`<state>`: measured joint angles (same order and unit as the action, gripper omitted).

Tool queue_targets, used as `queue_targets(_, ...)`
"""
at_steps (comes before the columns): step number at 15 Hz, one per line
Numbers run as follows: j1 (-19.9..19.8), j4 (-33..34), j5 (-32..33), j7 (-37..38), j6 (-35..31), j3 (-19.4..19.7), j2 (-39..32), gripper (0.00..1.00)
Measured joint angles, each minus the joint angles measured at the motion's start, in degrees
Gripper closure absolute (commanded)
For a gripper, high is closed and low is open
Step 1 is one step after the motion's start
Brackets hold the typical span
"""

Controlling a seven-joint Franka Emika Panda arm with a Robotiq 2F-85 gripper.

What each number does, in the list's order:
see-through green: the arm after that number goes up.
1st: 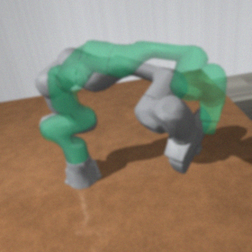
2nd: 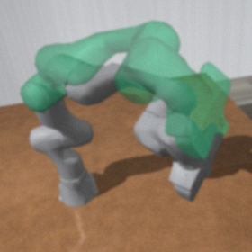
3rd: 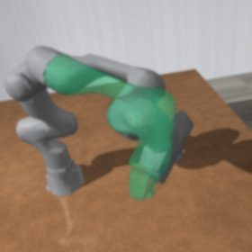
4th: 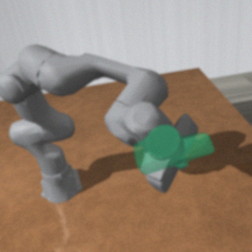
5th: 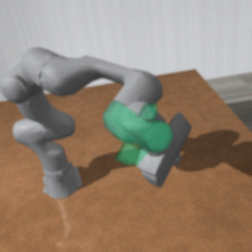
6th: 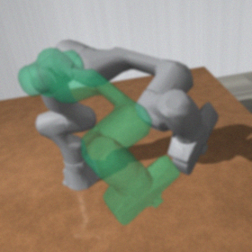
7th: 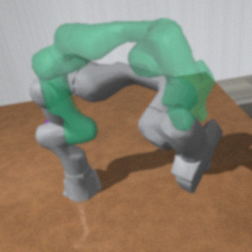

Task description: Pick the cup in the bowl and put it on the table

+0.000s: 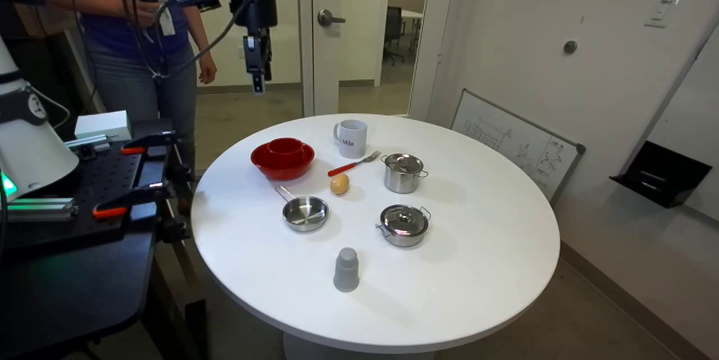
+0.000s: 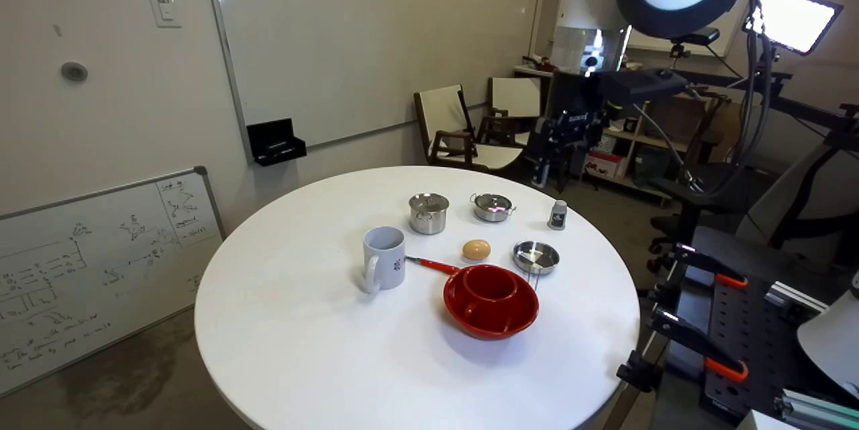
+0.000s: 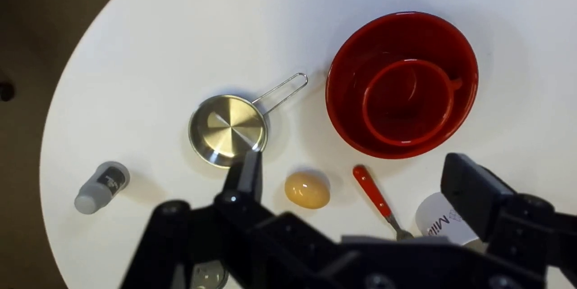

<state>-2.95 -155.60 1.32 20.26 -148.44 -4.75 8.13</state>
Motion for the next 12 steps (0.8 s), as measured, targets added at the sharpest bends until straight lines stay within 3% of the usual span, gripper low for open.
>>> queue_targets(6,1.01,6.15,2.02,2.91,-1.28,0.48,-13.85,0.0)
queue_targets(12,1.76,7.73,1.45,2.54,-1.26,1.26,-15.94,0.0)
